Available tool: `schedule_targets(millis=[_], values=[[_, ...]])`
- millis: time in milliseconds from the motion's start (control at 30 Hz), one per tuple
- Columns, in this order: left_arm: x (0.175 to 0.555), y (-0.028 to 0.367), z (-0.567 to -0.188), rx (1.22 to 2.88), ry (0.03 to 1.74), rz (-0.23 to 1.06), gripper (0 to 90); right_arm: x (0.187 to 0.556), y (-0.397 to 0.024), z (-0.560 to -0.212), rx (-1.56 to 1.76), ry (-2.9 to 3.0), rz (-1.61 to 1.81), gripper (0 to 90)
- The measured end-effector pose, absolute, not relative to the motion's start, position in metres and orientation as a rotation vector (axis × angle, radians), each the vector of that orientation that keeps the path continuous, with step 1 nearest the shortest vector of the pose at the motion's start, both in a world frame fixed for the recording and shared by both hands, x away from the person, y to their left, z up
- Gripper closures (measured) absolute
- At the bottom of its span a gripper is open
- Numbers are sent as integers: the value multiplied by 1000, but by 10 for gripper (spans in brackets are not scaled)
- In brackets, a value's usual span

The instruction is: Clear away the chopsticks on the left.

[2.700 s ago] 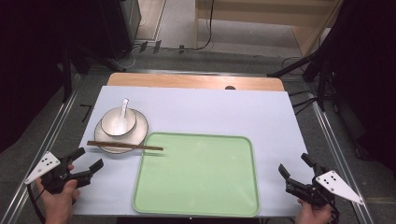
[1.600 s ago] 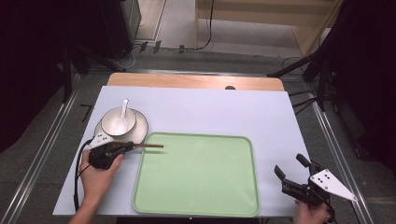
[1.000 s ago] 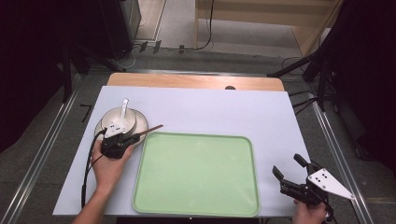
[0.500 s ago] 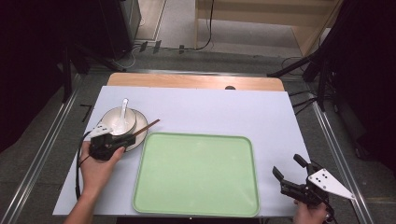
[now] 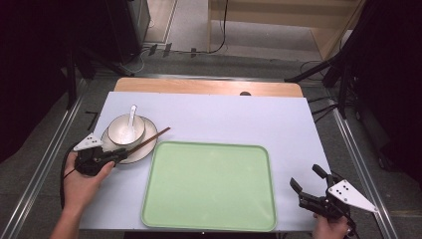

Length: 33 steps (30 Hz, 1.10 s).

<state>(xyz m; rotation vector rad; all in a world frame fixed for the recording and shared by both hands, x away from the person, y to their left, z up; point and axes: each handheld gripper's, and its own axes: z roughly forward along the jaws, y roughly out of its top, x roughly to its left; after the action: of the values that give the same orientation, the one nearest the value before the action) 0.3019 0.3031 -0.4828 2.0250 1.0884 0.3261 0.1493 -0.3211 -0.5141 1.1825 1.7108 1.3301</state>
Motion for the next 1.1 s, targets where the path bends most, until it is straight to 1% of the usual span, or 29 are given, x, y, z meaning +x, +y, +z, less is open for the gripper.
schedule_targets(millis=[200, 500, 633, 733, 1067, 1100], values=[[302, 299, -485, 2053, 1084, 325, 787, 149, -322, -514, 1185, 1712, 1333, 129], [303, 301, -486, 2051, 1095, 328, 777, 149, -322, -515, 1194, 1713, 1339, 130], [303, 293, -491, 2126, 1094, 354, 777, 150, -323, -515, 1191, 1714, 1339, 130], [304, 290, -493, 2142, 1091, 356, 778, 149, -323, -515, 1193, 1714, 1341, 130], [305, 288, -494, 2143, 1065, 325, 821, 150, -323, -516, 1195, 1715, 1341, 130], [305, 288, -494, 2143, 1059, 323, 841, 150, -323, -516, 1195, 1716, 1342, 130]])
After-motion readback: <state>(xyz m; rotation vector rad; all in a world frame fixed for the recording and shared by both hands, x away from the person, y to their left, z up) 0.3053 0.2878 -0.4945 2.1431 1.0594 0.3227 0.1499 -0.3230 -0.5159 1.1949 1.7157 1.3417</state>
